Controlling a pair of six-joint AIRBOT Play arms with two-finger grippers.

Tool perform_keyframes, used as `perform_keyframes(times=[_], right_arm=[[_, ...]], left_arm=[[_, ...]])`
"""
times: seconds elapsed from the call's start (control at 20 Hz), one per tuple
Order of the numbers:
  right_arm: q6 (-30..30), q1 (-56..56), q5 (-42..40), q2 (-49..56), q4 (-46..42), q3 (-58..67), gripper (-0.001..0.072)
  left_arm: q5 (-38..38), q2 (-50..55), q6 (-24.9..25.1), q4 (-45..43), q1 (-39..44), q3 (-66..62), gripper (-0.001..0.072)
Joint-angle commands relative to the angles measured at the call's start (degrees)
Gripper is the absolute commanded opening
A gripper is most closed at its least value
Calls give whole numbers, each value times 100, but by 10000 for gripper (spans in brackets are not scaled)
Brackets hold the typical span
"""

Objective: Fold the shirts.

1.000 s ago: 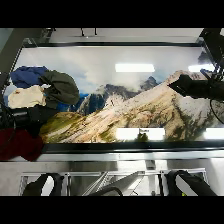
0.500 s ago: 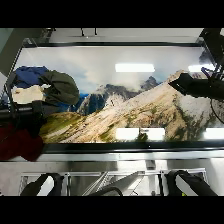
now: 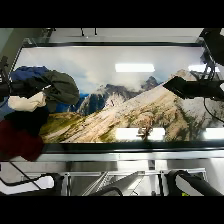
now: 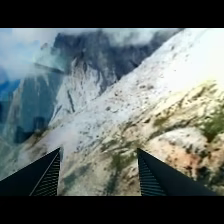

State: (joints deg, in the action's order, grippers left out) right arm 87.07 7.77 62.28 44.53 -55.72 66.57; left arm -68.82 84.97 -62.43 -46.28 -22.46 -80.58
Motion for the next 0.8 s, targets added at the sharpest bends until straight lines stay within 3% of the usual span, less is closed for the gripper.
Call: perform_keyframes(times=[0.0,0.4,0.45,0.55,0.6,0.75], right_arm=[[-33,-2,7,404,-219,-2,530],[-35,-4,7,798,-219,0,530],[-35,-4,9,798,-219,0,530],[-85,-4,15,798,-219,0,529],[-184,-2,33,796,-219,0,529],[-332,0,46,798,-240,0,527]], left_arm=[[684,1233,9,-1401,258,-986,684],[-55,3259,-271,-1674,846,-2455,681],[-177,3394,-393,-1679,933,-2618,603],[-503,3563,-535,-1665,1045,-2944,85],[-719,3593,-632,-1657,1104,-3156,13],[-1257,3418,-774,-1331,1368,-3753,12]])
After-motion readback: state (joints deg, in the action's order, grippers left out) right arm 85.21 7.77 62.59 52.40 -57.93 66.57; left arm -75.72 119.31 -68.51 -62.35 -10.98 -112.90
